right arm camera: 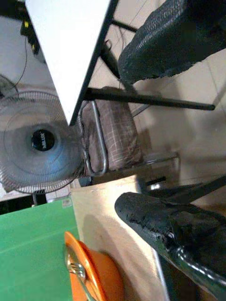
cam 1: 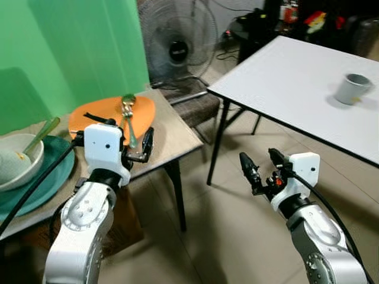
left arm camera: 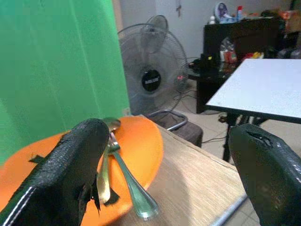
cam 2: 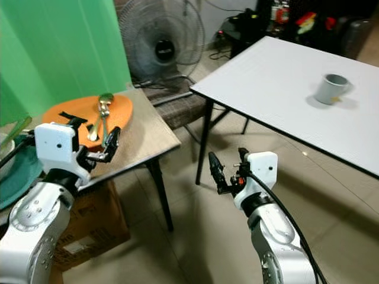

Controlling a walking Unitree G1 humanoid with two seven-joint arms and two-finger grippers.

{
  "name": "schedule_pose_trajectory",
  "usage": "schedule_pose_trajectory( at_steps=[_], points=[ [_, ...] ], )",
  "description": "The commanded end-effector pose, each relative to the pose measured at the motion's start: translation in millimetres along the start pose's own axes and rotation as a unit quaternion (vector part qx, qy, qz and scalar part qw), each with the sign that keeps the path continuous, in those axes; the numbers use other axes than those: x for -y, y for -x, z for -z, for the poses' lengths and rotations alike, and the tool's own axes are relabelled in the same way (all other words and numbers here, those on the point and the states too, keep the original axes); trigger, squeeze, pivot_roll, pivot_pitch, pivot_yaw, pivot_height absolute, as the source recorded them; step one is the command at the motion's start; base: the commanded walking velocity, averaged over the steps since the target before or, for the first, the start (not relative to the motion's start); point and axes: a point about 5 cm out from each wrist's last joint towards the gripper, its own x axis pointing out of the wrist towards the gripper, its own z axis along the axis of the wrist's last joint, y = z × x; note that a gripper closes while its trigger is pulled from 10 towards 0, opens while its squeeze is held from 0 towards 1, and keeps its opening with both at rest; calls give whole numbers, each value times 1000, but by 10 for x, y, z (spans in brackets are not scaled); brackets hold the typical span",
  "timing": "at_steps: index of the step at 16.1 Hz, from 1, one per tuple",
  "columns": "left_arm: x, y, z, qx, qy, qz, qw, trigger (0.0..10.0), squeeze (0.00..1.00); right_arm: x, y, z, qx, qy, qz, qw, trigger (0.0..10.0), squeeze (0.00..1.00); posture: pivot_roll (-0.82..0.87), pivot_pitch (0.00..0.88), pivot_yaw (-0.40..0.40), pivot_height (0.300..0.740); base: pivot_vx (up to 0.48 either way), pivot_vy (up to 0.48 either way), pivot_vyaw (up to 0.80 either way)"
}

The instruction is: Setting the table

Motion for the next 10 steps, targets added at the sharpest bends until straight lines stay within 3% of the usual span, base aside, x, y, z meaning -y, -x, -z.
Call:
schedule_pose_trajectory(
  at_steps=[1,5,9,10],
  points=[
    [5,-42,-10,4,1,4,1000,10000,43,-3,-22,-53,11,0,-5,1000,10000,0,-66,0,49,740,270,0,0],
    [7,-133,-38,13,3,6,1000,10000,47,25,-50,-69,14,-5,-3,1000,10000,0,-78,0,52,740,265,0,-683],
    [-51,-169,-44,10,-16,-20,1000,10000,43,18,-96,-81,21,-7,-16,1000,10000,0,-65,0,42,740,196,0,0],
    [-94,-177,-26,-2,-44,-33,998,10000,39,5,-120,-86,23,-7,-22,999,10000,0,-61,0,38,740,0,0,0]
  ],
)
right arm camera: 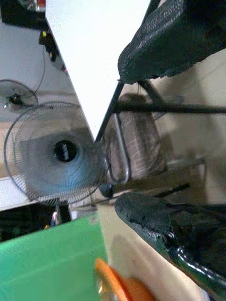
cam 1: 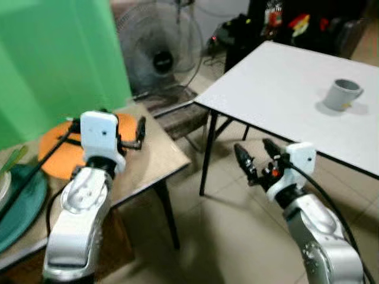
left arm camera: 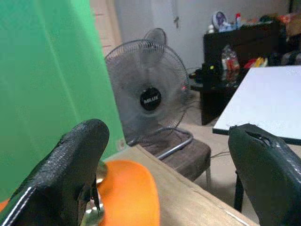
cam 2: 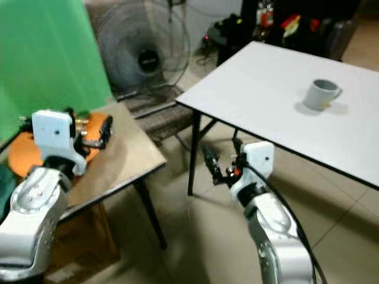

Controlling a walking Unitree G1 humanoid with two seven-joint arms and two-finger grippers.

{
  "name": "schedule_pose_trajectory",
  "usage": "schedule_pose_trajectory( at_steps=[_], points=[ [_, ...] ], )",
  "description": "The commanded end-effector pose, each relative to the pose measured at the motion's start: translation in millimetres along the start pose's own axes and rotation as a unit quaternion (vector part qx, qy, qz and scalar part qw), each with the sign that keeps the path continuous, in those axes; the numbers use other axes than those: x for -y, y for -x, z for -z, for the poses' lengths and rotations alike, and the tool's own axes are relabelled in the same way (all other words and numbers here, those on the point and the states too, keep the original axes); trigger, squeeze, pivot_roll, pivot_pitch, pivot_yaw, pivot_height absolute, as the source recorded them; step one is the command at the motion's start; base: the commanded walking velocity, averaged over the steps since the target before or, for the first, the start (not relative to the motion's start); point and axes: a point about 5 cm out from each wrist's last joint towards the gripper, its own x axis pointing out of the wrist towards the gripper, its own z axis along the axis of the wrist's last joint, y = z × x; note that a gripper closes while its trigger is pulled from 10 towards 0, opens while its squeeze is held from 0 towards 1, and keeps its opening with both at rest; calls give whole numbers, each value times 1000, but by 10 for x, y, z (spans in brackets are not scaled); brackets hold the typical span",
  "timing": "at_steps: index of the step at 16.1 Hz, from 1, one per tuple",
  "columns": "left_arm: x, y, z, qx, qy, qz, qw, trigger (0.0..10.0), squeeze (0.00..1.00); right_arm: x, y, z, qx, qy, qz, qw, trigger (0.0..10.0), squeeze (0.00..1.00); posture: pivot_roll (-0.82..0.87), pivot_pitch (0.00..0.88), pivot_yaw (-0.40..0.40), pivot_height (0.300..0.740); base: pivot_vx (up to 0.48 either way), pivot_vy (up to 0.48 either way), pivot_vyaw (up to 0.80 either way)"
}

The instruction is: Setting the table

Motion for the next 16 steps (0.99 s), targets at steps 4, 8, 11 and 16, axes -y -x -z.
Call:
schedule_pose_trajectory(
  at_steps=[4,8,11,16],
  points=[
    [-238,-84,63,-55,-12,-54,997,10000,1000,3,-86,-34,3,2,-29,1000,10000,0,-53,0,20,740,0,0,0],
    [-572,-352,-46,-62,-38,-69,995,10000,1000,-15,-127,-70,-22,21,-128,991,10000,0,-57,0,7,740,0,0,0],
    [-756,-465,91,-153,-67,-58,984,10000,0,-147,-172,-177,-36,46,-259,964,10000,0,-71,0,15,740,0,0,0],
    [-942,-616,191,-227,-57,-38,971,10000,0,-95,-217,-309,-36,70,-305,949,10000,0,-89,0,17,740,0,0,0]
  ],
)
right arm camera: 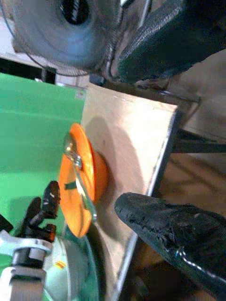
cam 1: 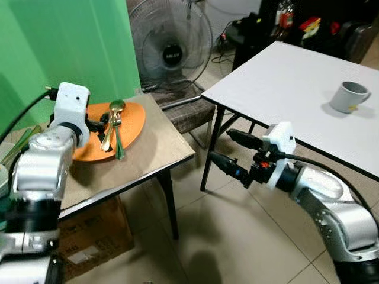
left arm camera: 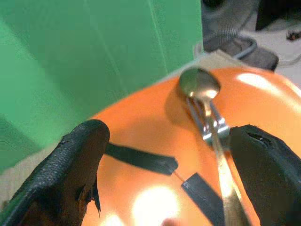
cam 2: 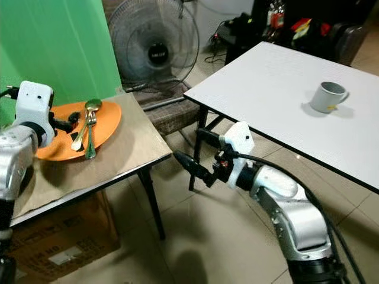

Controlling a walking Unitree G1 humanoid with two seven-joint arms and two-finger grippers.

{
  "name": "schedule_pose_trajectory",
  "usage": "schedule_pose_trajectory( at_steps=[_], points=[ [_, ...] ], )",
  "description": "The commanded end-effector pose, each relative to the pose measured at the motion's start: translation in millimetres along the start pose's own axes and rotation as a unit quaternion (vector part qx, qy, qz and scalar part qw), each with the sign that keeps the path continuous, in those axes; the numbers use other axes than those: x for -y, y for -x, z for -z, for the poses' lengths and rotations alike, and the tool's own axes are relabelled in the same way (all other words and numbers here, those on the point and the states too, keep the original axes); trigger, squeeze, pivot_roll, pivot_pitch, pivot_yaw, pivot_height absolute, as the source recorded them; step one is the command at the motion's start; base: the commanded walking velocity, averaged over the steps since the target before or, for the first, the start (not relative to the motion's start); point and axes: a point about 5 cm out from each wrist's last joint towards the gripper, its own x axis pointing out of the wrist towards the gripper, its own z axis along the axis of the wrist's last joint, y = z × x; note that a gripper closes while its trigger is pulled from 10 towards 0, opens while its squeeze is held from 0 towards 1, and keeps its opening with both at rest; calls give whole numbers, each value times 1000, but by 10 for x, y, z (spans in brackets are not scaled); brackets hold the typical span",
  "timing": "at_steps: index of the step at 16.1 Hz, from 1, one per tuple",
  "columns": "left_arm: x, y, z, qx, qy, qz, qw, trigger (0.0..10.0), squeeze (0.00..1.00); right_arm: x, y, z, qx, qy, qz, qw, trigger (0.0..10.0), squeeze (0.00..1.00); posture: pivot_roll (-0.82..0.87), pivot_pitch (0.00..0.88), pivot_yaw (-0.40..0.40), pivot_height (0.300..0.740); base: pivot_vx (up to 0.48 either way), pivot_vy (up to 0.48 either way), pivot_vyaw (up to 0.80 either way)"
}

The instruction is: Setting the table

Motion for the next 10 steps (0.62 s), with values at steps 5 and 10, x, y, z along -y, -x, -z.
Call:
schedule_pose_trajectory(
  at_steps=[5,10],
  points=[
    [82,-154,39,-31,-2,53,998,1569,0,-66,74,9,-21,-5,-36,999,10000,0,-114,0,10,740,0,0,0],
    [47,-282,36,-52,-35,81,995,9255,0,-136,94,-19,-31,-9,-69,997,10000,0,-127,0,14,740,0,0,0]
  ],
)
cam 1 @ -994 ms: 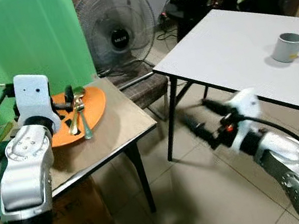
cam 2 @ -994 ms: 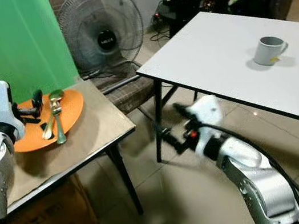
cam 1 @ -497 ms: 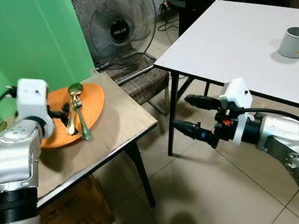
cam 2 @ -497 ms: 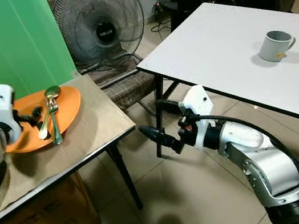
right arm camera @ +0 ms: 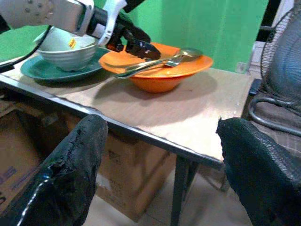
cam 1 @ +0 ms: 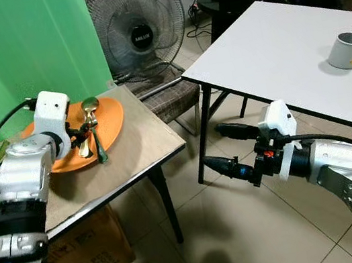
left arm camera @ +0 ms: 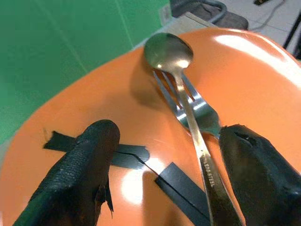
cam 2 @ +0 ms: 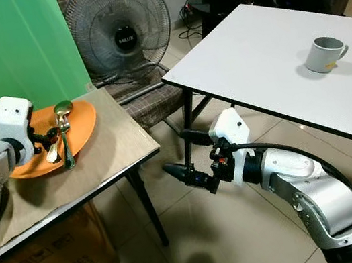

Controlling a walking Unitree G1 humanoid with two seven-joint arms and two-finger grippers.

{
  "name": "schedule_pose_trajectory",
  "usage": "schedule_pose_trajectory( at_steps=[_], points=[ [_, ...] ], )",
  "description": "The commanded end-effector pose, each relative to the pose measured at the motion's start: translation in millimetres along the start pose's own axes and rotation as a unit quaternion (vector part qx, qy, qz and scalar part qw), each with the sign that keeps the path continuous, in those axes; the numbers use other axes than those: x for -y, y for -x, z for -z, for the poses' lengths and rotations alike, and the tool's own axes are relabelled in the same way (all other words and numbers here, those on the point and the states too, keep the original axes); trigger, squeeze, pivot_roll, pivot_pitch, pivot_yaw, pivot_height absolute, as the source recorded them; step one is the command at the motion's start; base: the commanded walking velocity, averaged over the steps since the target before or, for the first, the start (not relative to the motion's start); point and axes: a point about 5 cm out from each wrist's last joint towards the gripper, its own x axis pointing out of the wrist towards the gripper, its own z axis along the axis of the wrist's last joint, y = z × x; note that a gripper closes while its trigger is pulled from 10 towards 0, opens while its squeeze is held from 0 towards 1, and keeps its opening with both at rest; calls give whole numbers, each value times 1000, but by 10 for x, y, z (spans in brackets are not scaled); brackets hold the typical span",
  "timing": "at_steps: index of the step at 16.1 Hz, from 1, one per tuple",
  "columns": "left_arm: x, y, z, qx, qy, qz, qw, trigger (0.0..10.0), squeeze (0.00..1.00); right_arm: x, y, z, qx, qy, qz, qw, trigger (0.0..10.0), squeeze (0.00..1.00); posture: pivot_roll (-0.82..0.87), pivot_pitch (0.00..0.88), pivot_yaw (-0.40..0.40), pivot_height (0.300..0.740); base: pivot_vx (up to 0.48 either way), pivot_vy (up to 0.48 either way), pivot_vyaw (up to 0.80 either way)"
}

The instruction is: Setting the table

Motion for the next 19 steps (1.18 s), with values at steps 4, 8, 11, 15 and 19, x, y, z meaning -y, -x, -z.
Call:
schedule_pose_trajectory(
  at_steps=[4,8,11,15,19],
  points=[
    [-65,-45,-59,1,-6,7,1000,7294,0,-59,10,-28,1,-3,-12,1000,10000,0,-125,5,18,740,0,0,0],
    [-43,-89,-43,-12,-18,25,999,2588,0,-75,24,-20,-5,-3,-16,1000,10000,0,-127,5,29,740,0,0,0],
    [-51,-103,-8,-22,-33,26,999,3216,0,-83,18,-22,-5,-2,-18,1000,10000,0,-127,0,28,740,0,0,0],
    [-121,-111,16,-30,-40,10,999,3569,0,-84,5,-22,-7,2,-21,1000,10000,0,-122,0,29,740,0,0,0],
    [-153,-103,-4,-25,-37,17,999,0,0,-84,-6,-21,-6,4,-24,1000,10000,0,-117,0,31,740,0,0,0]
  ],
)
